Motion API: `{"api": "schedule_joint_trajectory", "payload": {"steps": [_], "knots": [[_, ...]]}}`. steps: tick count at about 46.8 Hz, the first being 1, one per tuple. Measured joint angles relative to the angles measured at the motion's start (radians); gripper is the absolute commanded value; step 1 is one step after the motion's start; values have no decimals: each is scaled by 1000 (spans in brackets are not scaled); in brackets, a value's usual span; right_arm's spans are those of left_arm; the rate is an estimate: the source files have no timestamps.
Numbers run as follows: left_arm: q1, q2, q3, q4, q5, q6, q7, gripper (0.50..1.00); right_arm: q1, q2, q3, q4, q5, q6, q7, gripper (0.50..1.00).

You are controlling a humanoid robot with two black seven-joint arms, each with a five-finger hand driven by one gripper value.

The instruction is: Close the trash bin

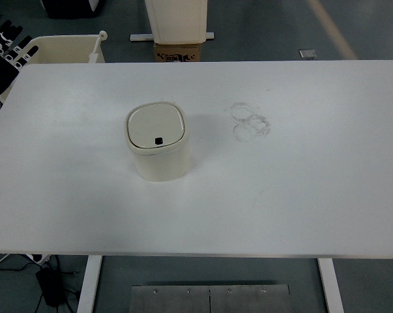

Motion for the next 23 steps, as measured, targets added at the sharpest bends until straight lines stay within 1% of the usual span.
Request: {"api": "schedule_joint_trajectory", "payload": {"steps": [4, 10, 18, 23], "knots": [[9, -48, -20, 65, 2, -25, 0, 1000, 0, 0, 0, 0, -1, 0, 0, 993], [11, -106, -24, 133, 5, -31, 0, 1000, 2, 0, 0, 0, -1, 1, 0, 993], [11, -146, -25, 174, 7, -34, 0, 1000, 6, 0, 3, -1, 6, 0, -5, 993], [10, -157, -25, 181, 7, -36, 0, 1000, 6, 0, 3, -1, 8, 0, -3, 993]]}}
